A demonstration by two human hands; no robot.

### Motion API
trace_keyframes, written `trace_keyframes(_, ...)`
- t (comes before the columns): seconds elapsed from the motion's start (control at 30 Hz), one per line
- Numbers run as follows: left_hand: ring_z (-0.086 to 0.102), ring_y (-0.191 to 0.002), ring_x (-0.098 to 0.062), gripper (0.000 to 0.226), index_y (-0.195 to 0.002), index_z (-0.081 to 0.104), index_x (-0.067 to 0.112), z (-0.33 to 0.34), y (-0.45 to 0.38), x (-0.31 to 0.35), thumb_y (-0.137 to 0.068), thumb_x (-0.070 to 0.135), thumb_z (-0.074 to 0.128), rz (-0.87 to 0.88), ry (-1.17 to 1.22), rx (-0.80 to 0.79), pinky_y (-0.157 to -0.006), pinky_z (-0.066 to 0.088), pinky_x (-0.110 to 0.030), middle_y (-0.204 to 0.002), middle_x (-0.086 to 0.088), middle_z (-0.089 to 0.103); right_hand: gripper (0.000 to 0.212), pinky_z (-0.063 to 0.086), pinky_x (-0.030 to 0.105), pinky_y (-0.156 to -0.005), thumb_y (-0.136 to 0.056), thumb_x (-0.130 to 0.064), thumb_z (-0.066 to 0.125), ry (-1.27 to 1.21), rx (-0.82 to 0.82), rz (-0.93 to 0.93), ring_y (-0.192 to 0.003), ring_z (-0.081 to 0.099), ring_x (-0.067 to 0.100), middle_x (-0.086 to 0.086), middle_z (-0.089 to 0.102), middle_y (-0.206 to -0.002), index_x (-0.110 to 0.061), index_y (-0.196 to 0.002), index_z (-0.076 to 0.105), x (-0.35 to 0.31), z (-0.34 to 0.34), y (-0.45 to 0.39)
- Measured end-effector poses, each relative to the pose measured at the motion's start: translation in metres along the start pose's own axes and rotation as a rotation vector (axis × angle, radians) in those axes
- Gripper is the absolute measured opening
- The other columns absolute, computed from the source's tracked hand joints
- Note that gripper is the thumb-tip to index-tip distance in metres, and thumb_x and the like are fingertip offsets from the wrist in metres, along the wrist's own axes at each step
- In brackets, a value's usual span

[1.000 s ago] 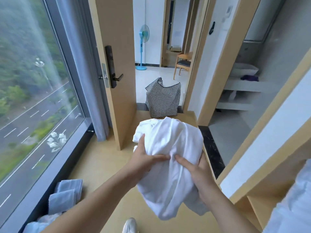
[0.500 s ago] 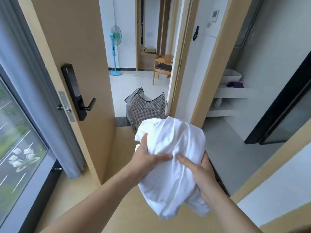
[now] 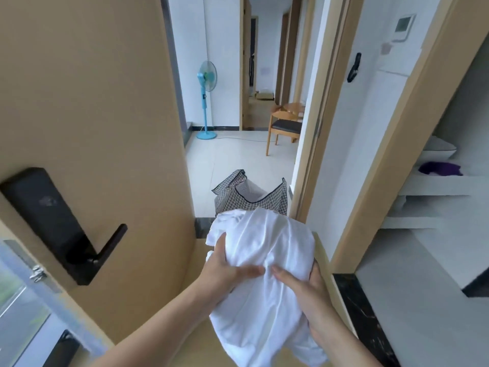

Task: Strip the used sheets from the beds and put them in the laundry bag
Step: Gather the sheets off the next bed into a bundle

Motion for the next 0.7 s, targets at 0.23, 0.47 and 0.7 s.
trace_keyframes(0.23,0.067,-0.116,-0.014,0.128,-0.149,0.037,0.047,-0.002,-0.151,0.018,-0.04,0.045,0.105,-0.099,0.014,-0.017,-0.091,0.061,-0.041,-0.132,0.009,0.065,0.078,0.058,0.048,-0.097,-0.054,-0.036,0.102,-0.015,-0.001,0.045,-0.102,0.075,0.015,-0.01,0.078,-0.11,-0.032,-0.122,0.064,-0.02,0.023,-0.143)
trace_keyframes(0.47,0.07,-0.108,-0.016,0.126,-0.15,0.036,0.041,0.009,-0.319,0.022,-0.043,0.039,0.102,-0.152,0.067,-0.166,-0.092,0.061,-0.043,-0.127,0.009,0.067,0.074,0.06,0.046,-0.091,-0.058,-0.033,0.1,0.008,0.135,0.083,-0.096,0.076,0.016,-0.009,0.079,-0.104,-0.031,-0.123,0.063,-0.023,0.037,-0.288)
trace_keyframes(0.7,0.065,-0.104,-0.012,0.096,-0.137,0.039,0.048,0.008,-0.485,0.07,-0.065,0.026,0.098,-0.109,0.072,-0.27,-0.076,0.06,-0.03,-0.123,0.011,0.063,0.097,0.061,0.053,-0.088,-0.039,-0.05,0.099,0.07,0.245,0.044,-0.1,0.074,0.026,-0.004,0.075,-0.113,-0.034,-0.126,0.06,-0.079,0.062,-0.432)
Point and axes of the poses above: each hand's wrist, its own y-axis away from the middle knuckle, its own z-axis out of the palm, x = y × z, the point moved 2 cm from there along -y, towards the middle knuckle
